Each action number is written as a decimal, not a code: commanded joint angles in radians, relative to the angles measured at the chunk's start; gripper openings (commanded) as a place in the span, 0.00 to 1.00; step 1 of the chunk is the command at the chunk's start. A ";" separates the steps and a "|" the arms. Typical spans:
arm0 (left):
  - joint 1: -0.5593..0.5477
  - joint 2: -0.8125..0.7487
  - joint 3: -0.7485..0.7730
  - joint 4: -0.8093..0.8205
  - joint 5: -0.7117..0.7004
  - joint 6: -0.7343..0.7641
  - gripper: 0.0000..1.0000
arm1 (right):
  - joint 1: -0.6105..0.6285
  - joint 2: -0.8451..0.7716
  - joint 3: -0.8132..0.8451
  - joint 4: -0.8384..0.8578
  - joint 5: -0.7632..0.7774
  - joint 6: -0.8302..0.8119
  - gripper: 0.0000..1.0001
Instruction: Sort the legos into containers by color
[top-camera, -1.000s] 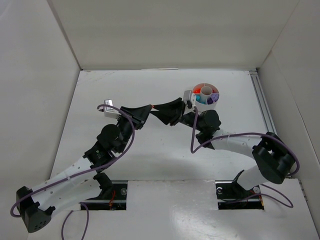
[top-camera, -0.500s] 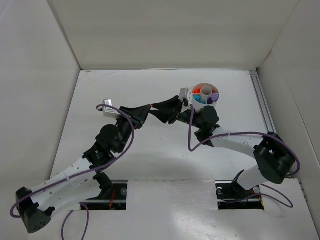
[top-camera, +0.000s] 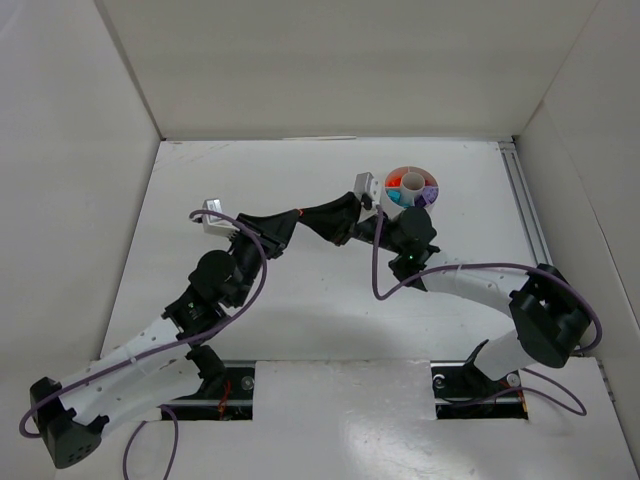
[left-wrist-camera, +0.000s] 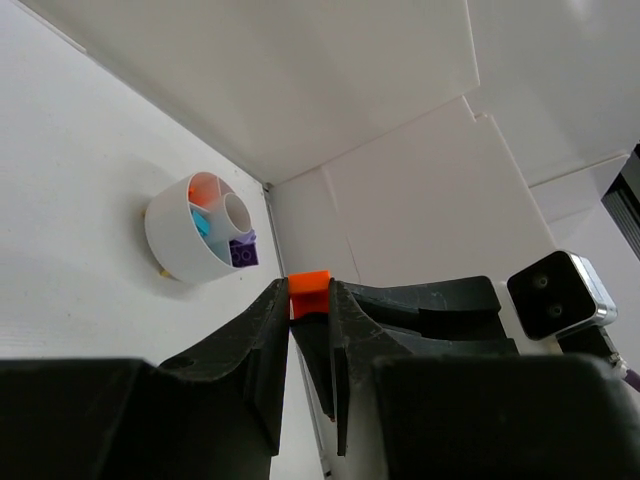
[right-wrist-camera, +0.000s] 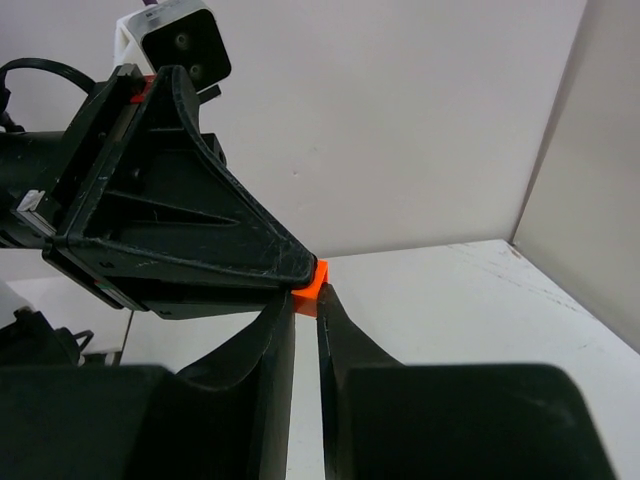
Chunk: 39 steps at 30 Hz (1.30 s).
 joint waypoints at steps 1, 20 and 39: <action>-0.009 0.001 0.024 -0.016 0.077 0.016 0.15 | 0.012 -0.001 0.038 0.005 -0.010 -0.012 0.00; -0.009 0.040 0.154 -0.265 -0.135 -0.016 1.00 | -0.151 -0.073 -0.063 -0.200 -0.067 -0.082 0.00; 0.434 0.551 0.414 -0.537 0.309 0.231 1.00 | -0.490 0.270 0.695 -1.400 0.213 -0.740 0.00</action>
